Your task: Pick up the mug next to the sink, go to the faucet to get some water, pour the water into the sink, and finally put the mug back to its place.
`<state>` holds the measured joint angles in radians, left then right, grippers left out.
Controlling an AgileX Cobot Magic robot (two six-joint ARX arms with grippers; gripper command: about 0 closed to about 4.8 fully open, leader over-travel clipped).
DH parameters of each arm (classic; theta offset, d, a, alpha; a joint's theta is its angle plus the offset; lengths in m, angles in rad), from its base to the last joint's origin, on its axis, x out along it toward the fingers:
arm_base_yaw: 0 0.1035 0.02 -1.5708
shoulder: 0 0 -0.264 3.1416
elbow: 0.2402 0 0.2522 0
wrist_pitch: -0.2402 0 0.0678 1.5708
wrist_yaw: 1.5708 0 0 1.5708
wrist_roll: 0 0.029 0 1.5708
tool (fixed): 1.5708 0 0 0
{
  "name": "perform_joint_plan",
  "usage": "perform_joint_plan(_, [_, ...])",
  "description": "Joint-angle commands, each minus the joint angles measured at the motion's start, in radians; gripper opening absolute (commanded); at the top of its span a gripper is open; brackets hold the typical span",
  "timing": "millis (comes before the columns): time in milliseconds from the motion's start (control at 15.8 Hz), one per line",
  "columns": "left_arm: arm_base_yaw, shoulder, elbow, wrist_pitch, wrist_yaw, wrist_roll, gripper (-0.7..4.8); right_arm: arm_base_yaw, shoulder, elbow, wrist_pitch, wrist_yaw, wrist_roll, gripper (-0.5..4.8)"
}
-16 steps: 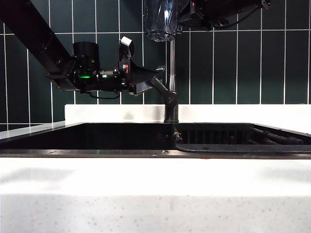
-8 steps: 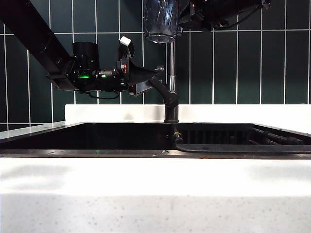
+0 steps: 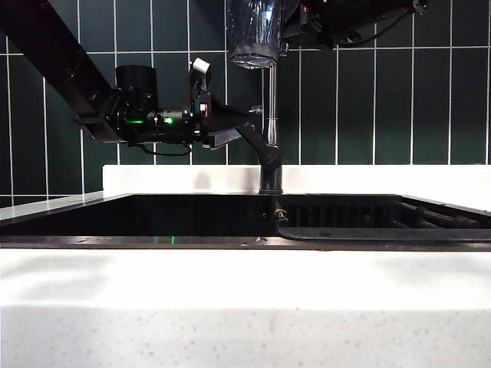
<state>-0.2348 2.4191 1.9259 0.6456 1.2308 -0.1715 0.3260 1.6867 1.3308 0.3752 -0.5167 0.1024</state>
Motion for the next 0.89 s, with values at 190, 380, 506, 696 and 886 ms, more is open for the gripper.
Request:
perform_joint_plan(190, [-0.002, -0.008, 0.003, 0.006, 0.159, -0.004, 3.6, 0.0, -0.008, 0.008, 0.018, 0.002, -0.002, -0.07])
perform_joint_plan(380, [-0.003, -0.008, 0.003, 0.006, 0.207, -0.021, 3.6, 0.0, -0.008, 0.008, 0.018, 0.004, -0.002, -0.07])
perform_joint_plan(506, [-0.003, -0.008, 0.003, 0.006, 0.228, -0.031, 3.58, 0.0, -0.008, 0.008, 0.018, 0.006, -0.002, -0.07])
perform_joint_plan(696, [-0.003, -0.008, 0.003, 0.007, 0.087, 0.001, 3.58, 0.0, -0.008, 0.008, 0.017, 0.005, -0.002, -0.07])
perform_joint_plan(886, [-0.003, -0.008, 0.003, 0.006, -0.053, 0.008, 3.59, 0.0, -0.008, 0.008, 0.017, 0.005, -0.002, -0.07])
